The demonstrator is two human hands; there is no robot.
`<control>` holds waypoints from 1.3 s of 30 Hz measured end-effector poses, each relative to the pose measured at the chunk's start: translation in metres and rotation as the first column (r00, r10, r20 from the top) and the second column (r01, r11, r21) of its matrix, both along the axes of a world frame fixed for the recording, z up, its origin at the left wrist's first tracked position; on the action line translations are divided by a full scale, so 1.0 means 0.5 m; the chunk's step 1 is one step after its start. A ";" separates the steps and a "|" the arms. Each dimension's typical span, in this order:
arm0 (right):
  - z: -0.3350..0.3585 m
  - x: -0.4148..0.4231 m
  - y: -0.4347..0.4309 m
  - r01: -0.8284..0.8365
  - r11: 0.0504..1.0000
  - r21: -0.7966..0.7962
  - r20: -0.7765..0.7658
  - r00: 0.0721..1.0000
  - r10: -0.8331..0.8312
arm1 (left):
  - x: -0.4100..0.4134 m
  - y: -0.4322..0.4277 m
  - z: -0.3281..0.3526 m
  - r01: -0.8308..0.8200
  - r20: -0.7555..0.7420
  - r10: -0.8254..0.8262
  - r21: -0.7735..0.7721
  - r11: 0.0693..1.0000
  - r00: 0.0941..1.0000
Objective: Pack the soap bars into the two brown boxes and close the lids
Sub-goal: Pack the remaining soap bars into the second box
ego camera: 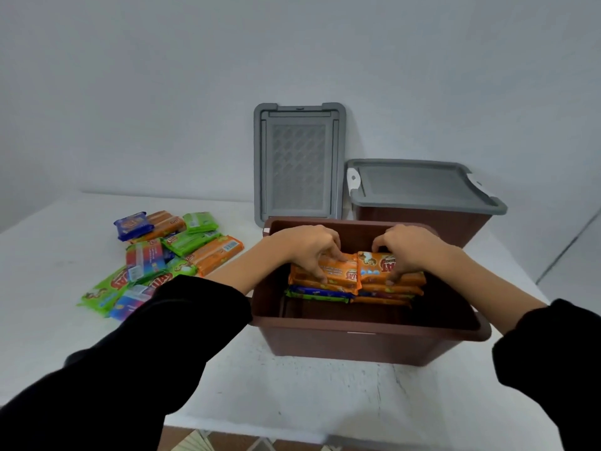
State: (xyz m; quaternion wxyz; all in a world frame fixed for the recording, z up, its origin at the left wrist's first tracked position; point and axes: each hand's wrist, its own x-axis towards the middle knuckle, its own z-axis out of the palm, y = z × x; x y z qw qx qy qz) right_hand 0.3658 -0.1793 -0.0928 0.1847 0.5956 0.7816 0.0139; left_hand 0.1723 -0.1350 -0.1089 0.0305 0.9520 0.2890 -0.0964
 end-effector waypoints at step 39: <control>-0.119 -0.570 0.238 -0.482 0.844 -0.234 -0.059 0.874 0.483 | -0.535 0.024 -0.120 -0.960 0.062 0.976 -0.175 0.217 0.209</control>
